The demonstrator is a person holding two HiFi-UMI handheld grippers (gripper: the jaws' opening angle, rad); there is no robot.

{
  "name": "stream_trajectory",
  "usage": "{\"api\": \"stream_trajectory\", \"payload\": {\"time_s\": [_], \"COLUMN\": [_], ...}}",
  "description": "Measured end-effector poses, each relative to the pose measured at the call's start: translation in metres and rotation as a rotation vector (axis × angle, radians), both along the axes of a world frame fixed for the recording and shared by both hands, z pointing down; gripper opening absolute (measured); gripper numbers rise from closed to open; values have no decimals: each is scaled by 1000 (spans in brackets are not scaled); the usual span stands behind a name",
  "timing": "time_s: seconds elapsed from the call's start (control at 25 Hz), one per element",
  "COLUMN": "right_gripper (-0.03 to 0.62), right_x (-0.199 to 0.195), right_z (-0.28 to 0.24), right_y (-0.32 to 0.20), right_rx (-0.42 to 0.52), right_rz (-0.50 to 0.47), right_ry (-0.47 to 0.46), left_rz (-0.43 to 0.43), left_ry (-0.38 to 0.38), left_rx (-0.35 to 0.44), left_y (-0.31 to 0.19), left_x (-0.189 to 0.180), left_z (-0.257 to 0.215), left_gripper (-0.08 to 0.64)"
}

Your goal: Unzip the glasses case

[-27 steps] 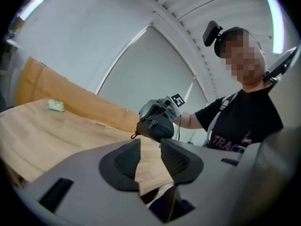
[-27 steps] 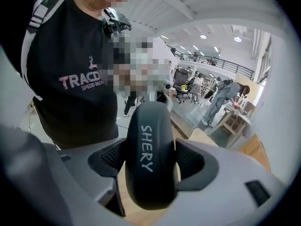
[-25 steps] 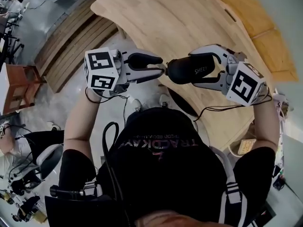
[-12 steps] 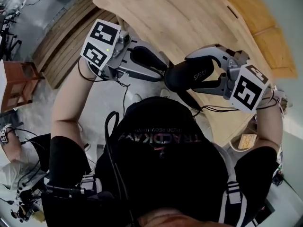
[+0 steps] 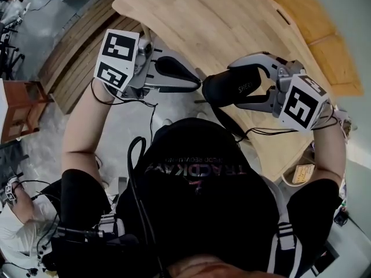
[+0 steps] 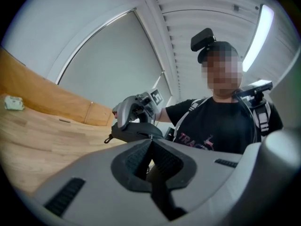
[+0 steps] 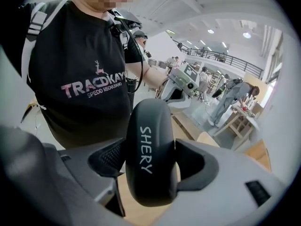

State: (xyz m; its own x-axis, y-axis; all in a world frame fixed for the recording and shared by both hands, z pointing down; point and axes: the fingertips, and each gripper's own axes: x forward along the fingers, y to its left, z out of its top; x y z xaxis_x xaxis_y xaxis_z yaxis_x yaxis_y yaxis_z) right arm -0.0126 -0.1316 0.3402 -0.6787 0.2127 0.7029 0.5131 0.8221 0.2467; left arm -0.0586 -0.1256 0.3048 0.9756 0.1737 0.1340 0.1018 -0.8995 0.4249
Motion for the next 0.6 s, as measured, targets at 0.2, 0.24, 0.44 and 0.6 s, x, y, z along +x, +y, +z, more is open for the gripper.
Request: {"api": "stream_trajectory", "payload": {"time_s": [0.2, 0.24, 0.44, 0.6], "right_gripper": [339, 337, 336, 334], "right_x": [-6, -7, -9, -11], "right_z": [4, 5, 20, 32], "right_y": [-22, -27, -37, -44], "right_rx": [-23, -28, -92, -105], "right_rz": [90, 114, 234, 300], "right_ry": [8, 1, 15, 38], "left_rz": [-166, -211, -407, -491], "left_ry": [-102, -136, -349, -486], "left_rx": [157, 217, 528, 622], "left_y": [-27, -32, -49, -55], "left_x": [-8, -10, -14, -19], "left_z": [6, 8, 23, 40], "left_gripper": [12, 12, 12, 12]}}
